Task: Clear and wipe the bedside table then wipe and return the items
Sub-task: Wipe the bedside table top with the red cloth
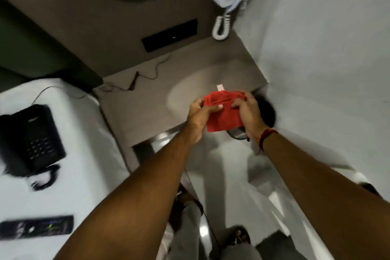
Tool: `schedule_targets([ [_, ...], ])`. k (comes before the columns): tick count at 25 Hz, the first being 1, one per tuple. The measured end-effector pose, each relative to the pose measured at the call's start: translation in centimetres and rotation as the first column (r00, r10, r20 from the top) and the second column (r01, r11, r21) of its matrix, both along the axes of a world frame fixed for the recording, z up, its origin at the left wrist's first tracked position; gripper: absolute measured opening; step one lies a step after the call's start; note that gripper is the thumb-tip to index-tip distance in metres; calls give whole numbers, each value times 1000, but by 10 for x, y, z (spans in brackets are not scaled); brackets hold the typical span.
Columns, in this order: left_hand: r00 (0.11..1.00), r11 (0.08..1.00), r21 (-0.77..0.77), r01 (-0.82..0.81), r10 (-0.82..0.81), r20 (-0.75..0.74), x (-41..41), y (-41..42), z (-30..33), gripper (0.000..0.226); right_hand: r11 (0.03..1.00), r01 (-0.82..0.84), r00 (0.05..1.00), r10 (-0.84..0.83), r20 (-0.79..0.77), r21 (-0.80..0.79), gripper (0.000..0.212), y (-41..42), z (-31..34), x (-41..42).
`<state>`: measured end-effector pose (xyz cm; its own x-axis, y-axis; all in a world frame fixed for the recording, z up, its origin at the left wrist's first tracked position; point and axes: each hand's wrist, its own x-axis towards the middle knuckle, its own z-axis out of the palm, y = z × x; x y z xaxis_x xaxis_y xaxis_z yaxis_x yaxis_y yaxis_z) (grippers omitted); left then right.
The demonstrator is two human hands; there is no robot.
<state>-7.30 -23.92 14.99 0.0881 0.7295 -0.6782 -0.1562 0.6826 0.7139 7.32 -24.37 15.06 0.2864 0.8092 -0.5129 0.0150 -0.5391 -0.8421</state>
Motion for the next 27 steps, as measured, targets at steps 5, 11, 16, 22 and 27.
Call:
schedule_targets([
  [5,950,961,34,-273,275,-151,-144,-1,-59,32,881,-473,881,473,18,-19,43,38,-63,-143],
  [11,805,905,54,-423,402,-435,-228,1,-184,28,591,-806,571,778,264,1,46,67,-177,-239],
  [16,667,933,306,-191,352,-657,-235,6,-257,24,488,-873,386,705,595,-13,56,84,-265,-249],
  [22,204,958,-8,286,-69,-977,-243,-25,-307,58,-142,-941,-338,359,870,-308,66,82,-306,-243],
  [27,147,958,-74,275,-118,-982,-232,-25,-317,66,-58,-921,-375,403,835,-386,68,142,-324,-277],
])
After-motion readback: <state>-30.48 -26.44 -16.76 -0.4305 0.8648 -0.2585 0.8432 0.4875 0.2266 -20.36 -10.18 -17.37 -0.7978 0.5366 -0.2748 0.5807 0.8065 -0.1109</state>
